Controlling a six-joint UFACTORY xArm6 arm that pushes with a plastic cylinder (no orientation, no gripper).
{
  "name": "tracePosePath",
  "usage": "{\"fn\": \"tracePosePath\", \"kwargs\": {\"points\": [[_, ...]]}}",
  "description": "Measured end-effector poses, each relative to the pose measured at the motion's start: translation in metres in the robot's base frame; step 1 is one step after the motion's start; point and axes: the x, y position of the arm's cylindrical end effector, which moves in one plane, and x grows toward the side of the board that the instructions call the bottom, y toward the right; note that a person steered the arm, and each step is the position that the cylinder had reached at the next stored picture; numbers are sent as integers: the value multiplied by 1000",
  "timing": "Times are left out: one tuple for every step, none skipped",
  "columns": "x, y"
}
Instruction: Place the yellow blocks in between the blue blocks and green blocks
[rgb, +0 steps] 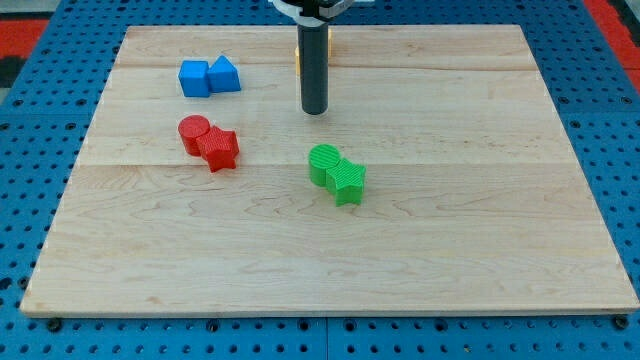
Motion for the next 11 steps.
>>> {"fn": "tracePosePath", "kwargs": {"points": [[-33, 71], [-64, 144], [-104, 153], [-140, 90], [-162, 27], [-160, -2], [-143, -2], [-83, -7], [-30, -18], [-31, 39], [49, 52]]}}
